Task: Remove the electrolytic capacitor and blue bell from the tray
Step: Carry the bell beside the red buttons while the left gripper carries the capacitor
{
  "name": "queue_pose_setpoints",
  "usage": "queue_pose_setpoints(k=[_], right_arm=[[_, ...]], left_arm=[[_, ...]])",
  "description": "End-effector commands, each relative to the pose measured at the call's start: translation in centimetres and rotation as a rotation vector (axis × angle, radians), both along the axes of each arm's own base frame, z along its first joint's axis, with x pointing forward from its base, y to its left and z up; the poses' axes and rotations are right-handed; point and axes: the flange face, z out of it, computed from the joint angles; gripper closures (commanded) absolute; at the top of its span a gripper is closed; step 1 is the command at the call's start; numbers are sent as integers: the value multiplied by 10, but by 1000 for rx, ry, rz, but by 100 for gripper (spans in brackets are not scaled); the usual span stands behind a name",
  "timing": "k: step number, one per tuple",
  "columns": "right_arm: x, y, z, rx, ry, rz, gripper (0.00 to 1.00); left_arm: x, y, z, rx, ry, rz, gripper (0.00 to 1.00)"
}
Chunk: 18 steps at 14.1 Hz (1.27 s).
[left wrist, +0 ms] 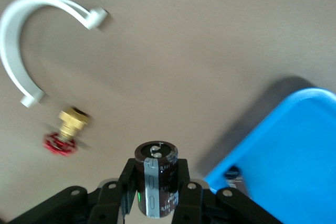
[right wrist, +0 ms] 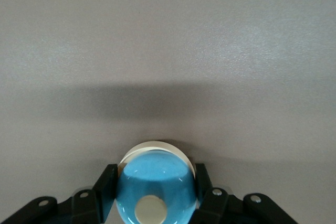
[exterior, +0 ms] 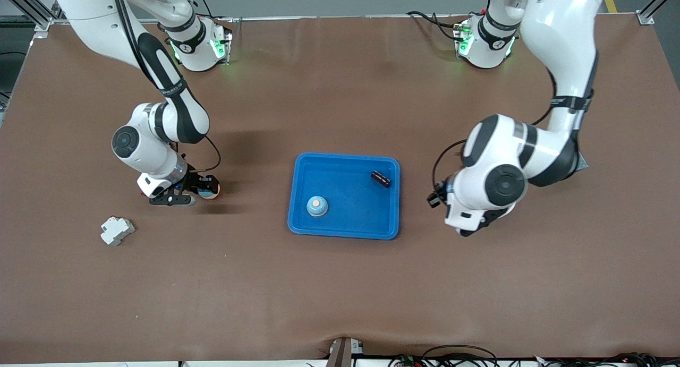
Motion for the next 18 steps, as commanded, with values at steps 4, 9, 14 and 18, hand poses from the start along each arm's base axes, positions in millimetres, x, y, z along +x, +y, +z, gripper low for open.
queue_pose_setpoints(k=[4, 9, 14, 18], right_arm=[[2, -5, -9, 13, -27, 1, 100], [7, -5, -13, 4, -48, -1, 6], [22, 5, 11, 33, -23, 17, 0], [51, 22, 54, 72, 63, -11, 0]], left_arm=[[-3, 100, 14, -22, -13, -221, 92], [-18, 132, 2, -8, -100, -268, 93], [-45, 138, -28, -14, -174, -298, 93], [-55, 139, -48, 5, -207, -326, 93]])
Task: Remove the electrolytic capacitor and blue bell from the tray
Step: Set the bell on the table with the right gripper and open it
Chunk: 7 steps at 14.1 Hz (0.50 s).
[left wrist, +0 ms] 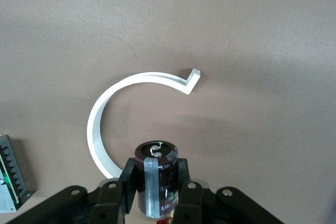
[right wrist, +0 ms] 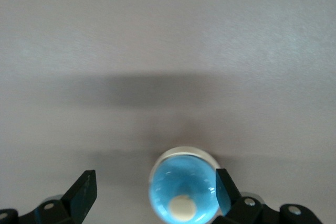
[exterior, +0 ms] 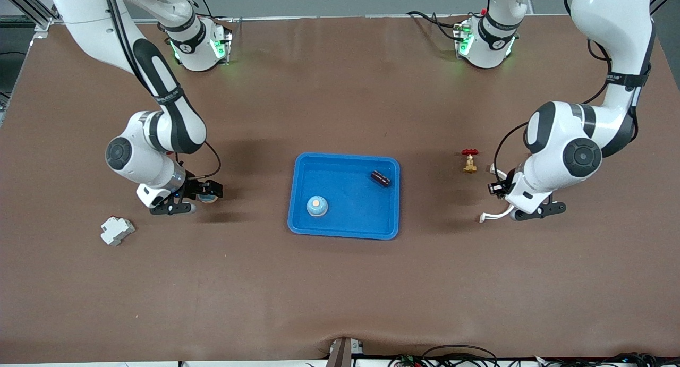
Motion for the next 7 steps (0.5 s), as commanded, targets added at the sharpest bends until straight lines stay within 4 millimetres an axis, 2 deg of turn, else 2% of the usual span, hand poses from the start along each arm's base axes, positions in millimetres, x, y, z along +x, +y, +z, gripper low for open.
queue_pose_setpoints(k=[1, 3, 6, 7], right_arm=[[18, 21, 39, -1, 0, -42, 0], [21, 63, 56, -43, -6, -96, 0], [22, 140, 87, -33, -15, -194, 0], [25, 160, 96, -38, -22, -222, 0]], left_arm=[[-13, 2, -3, 19, -36, -37, 93], [-16, 2, -14, 29, -49, -56, 93], [-14, -2, -34, 21, -70, -68, 93], [-14, -1, -36, 21, -69, -67, 93]])
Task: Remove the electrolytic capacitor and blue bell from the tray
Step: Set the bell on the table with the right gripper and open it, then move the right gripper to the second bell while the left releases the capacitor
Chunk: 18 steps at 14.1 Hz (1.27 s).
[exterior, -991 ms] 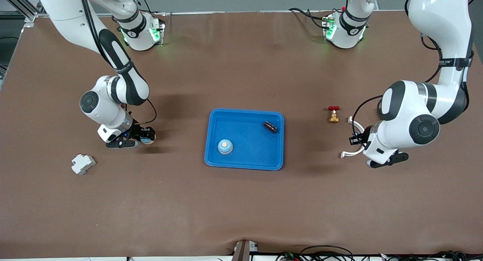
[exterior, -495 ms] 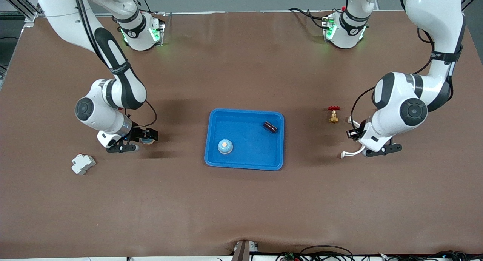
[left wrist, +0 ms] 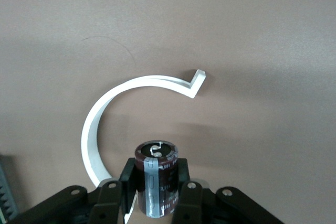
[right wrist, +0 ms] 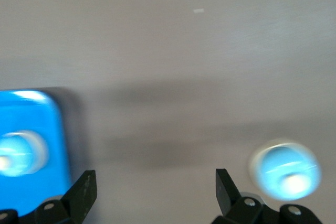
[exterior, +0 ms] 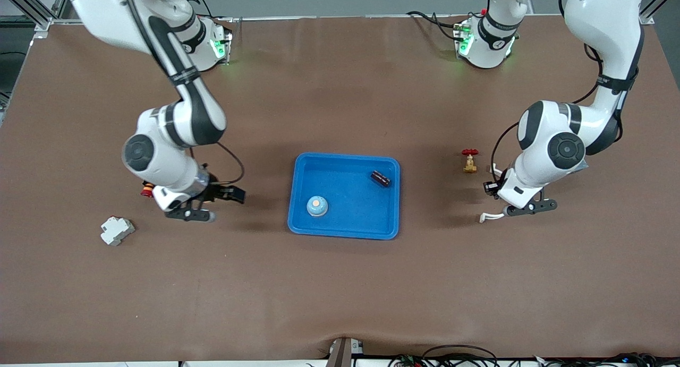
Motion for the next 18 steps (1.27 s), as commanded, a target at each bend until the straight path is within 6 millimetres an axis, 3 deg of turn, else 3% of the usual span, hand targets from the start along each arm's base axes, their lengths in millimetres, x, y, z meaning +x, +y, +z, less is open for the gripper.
queue_pose_setpoints(k=[1, 3, 5, 9, 14, 17, 18], right_arm=[[9, 55, 21, -34, -3, -75, 0], [17, 88, 21, -65, -8, -134, 0], [12, 125, 18, -77, 3, -178, 0], [17, 161, 4, -99, -17, -225, 0], [22, 170, -17, -126, -29, -224, 0], [24, 182, -35, -129, -26, -253, 0], [21, 189, -44, -139, -25, -256, 0]], left_arm=[[-1, 1, -8, 7, -12, -25, 93], [-2, 2, -24, 8, 9, -27, 93], [-2, 2, -33, 5, 14, -25, 93], [0, 8, -51, 20, 6, -45, 93], [0, 8, -57, 21, 15, -48, 91], [0, 8, -55, 22, 12, -46, 74], [0, 8, -55, 21, 12, -48, 55]])
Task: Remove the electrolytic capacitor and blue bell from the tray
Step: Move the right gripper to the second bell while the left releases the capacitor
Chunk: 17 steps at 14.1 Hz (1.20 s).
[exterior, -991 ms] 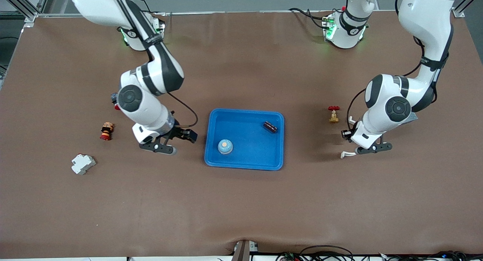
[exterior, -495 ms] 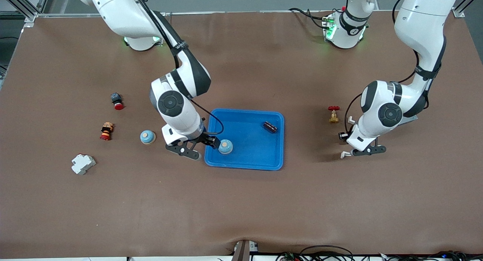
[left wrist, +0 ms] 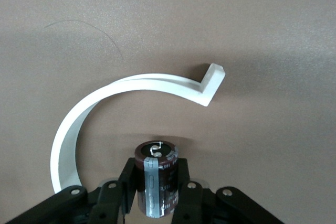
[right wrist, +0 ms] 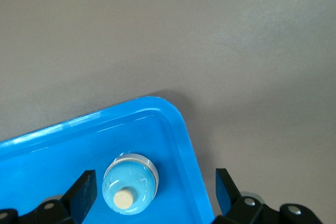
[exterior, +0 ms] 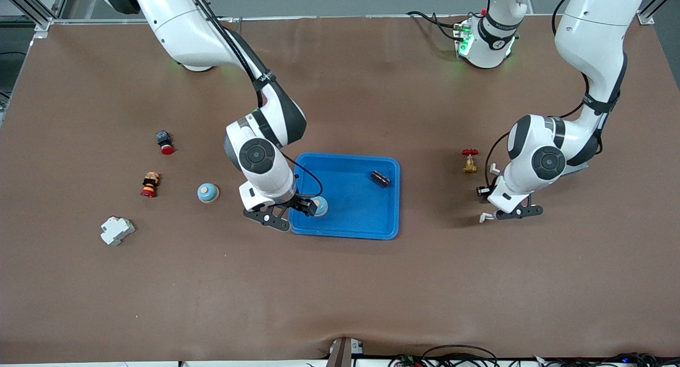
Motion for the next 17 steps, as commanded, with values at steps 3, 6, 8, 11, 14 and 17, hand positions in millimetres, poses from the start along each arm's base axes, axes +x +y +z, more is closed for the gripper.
queue_pose_setpoints(k=[3, 6, 8, 11, 14, 17], right_arm=[[-2, 28, -30, -39, -37, -53, 0], [-4, 33, -39, -31, -40, -70, 0], [-10, 44, -44, -24, -45, -88, 0], [-17, 59, -52, -24, -45, -105, 0], [-20, 62, -60, -25, -42, -118, 0], [-23, 66, -67, -24, -46, -116, 0]], left_arm=[[2, 2, 4, 10, -16, -22, 0], [3, 1, 13, 13, -23, -9, 0], [4, -5, 32, 21, -25, 10, 0], [20, -25, 75, 45, 10, 56, 0], [34, -46, 124, 73, 89, 102, 0], [34, -86, 154, 69, 96, 178, 0]])
